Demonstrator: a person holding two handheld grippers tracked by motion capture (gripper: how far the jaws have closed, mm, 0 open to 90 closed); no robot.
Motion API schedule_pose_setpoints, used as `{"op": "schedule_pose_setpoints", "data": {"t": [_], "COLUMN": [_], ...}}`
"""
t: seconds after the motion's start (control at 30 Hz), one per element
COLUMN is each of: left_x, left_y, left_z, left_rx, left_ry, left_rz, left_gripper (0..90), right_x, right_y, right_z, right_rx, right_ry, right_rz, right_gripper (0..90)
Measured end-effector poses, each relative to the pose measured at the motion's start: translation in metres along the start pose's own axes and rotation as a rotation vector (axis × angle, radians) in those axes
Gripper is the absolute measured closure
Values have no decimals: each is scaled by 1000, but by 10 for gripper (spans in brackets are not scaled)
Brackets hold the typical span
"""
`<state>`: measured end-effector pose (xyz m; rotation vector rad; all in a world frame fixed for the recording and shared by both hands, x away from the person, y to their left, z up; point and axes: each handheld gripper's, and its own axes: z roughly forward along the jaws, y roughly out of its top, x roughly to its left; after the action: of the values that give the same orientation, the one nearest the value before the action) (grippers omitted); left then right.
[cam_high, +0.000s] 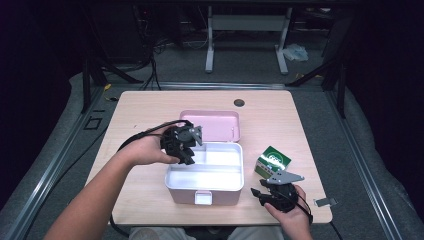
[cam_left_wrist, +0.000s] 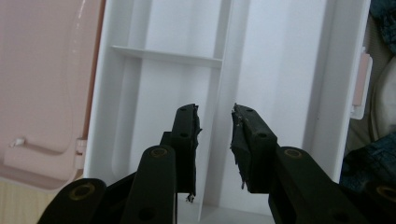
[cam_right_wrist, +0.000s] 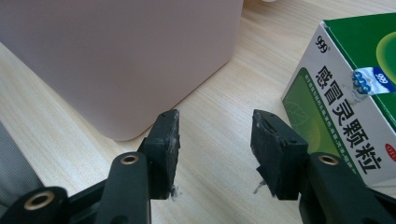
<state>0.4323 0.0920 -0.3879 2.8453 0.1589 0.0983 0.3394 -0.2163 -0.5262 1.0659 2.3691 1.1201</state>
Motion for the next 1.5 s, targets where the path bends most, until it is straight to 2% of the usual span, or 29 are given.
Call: {"op": "schedule_pose_setpoints", "data": {"t": [0.33, 0.63, 0.93, 1.1, 1.5], "left_x": [0, 4, 5, 3, 2], "left_y": [15, 22, 27, 32, 37], "left_z": [13, 21, 29, 32, 41], "left_rx": [54, 96, 108, 108, 155], "left_ry": [-43, -45, -68, -70, -62], "left_rz": [45, 47, 45, 50, 60], "left_gripper": [767, 797, 829, 836, 854], "right_x": [-1, -1, -1, -1, -1], "right_y": [0, 0, 0, 0, 0], "right_z": [0, 0, -1, -1, 0], "right_rx": [-3, -3, -1, -1, -2], "right_ry": [2, 5, 4, 5, 10], "right_rz": [-1, -4, -3, -4, -8], "right_gripper": [519, 519, 518, 519, 519]}}
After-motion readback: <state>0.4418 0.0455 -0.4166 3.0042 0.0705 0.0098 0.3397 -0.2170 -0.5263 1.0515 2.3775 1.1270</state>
